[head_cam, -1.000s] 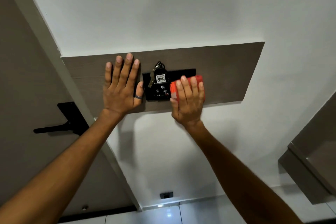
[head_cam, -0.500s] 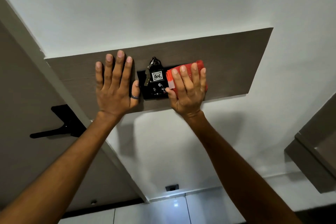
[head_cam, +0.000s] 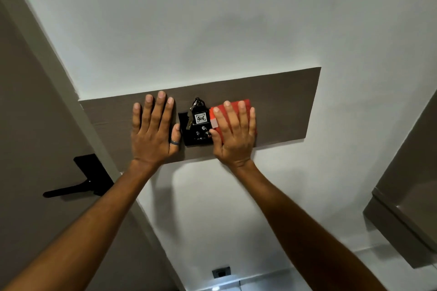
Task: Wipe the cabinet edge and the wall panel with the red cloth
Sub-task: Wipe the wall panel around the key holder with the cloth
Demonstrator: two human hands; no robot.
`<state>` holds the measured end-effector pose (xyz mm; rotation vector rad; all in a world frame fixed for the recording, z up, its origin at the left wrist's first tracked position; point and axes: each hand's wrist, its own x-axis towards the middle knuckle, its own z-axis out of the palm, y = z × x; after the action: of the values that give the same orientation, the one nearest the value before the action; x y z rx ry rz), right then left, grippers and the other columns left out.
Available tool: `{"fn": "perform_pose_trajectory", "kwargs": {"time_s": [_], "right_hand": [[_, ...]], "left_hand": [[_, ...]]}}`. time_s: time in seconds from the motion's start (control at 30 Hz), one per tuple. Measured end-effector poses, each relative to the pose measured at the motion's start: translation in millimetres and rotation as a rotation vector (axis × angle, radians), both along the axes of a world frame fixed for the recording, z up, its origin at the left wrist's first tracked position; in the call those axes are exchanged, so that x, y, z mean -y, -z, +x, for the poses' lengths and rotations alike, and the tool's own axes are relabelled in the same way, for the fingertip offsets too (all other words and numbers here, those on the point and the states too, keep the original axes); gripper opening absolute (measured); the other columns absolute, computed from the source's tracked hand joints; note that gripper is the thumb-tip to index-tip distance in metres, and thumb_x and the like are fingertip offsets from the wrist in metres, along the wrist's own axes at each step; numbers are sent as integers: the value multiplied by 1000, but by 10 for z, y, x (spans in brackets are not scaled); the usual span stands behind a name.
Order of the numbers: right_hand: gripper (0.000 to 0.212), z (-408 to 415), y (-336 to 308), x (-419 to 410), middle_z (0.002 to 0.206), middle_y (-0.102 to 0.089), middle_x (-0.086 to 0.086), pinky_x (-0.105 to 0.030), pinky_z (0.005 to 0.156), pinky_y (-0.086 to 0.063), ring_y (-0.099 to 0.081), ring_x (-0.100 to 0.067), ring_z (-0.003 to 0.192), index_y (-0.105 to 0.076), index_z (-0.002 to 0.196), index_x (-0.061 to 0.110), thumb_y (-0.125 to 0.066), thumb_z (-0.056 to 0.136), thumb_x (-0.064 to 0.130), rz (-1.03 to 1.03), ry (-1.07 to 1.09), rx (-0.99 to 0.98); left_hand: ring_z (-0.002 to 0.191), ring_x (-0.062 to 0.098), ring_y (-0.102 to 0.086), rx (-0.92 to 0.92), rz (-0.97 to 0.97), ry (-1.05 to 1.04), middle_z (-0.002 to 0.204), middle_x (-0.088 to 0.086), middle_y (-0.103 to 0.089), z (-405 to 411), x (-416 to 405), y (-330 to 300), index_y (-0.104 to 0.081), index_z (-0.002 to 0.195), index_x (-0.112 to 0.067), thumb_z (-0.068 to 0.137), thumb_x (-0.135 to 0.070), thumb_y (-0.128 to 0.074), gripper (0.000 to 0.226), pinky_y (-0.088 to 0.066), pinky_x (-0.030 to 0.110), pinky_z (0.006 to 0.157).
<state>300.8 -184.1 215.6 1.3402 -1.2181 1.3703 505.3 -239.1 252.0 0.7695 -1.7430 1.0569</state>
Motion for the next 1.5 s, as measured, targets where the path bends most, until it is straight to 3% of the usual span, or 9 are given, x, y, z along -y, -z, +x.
{"fn": "perform_pose_trajectory", "kwargs": {"time_s": [0.17,0.5,0.63,0.77,0.9,1.07,1.2,1.3,1.5], "right_hand": [[45,106,26,40,153,-52,-11,-57,127,-26,-29,-31,157,-55,146,17,-40,108,37,0,-4,153],[42,-56,40,-32,147,-60,-14,-56,126,-28,-39,-37,148,-57,141,18,-38,108,36,22,-12,-19],[44,151,-15,1,145,-60,-14,-57,124,-31,-39,-36,149,-61,139,18,-36,108,39,-8,-24,171],[46,-44,8,15,144,-62,-12,-58,121,-37,-43,-36,147,-59,140,20,-34,108,41,-2,-6,-13],[45,184,-5,58,153,-51,-8,-55,126,-30,-30,-29,156,-53,146,21,-36,109,39,-29,-42,273],[36,-418,303,-143,144,-57,-10,-60,107,-51,-52,-37,138,-59,138,16,-59,102,18,5,29,-201],[48,-299,389,-342,142,-61,-20,-66,107,-48,-45,-42,142,-56,138,2,-62,91,-7,59,-98,181],[41,114,283,-366,149,-52,-18,-67,113,-44,-42,-42,147,-50,145,3,-54,104,5,-30,-213,264],[41,447,221,-86,150,-46,-10,-59,118,-35,-12,-25,162,-50,143,20,-45,106,37,5,-51,-162]], "left_hand": [[157,26,-5,-11,1,-3,165,11,-23,-12,8,0,-28,159,-7,102,-32,-44,64,-7,48,128],[157,25,-5,-14,-21,-17,157,17,-37,-19,-23,-41,-37,154,-3,101,-31,-43,59,-8,47,127],[157,25,-5,-17,-20,-15,157,18,-38,-7,2,0,-35,155,-4,101,-31,-45,61,-8,47,127],[157,25,-3,-20,-29,-16,157,17,-38,-9,8,0,-34,155,-5,101,-31,-45,61,-8,48,127],[157,25,-2,-15,-16,-18,159,15,-33,-2,8,4,-32,156,-5,101,-31,-45,62,-9,48,126],[157,25,-5,-29,-23,-17,159,15,-34,1,24,-6,-33,156,-5,101,-32,-44,62,-9,47,127],[157,24,-4,-17,-35,-18,161,13,-28,-6,4,-30,-37,154,-5,101,-32,-44,60,-8,47,128],[157,24,-4,-19,-22,-14,159,13,-33,9,-1,-20,-38,154,-6,101,-32,-44,59,-8,46,128],[157,23,-3,-12,11,12,161,11,-29,91,7,-1,-29,158,-9,102,-33,-46,63,-7,46,127]]}}
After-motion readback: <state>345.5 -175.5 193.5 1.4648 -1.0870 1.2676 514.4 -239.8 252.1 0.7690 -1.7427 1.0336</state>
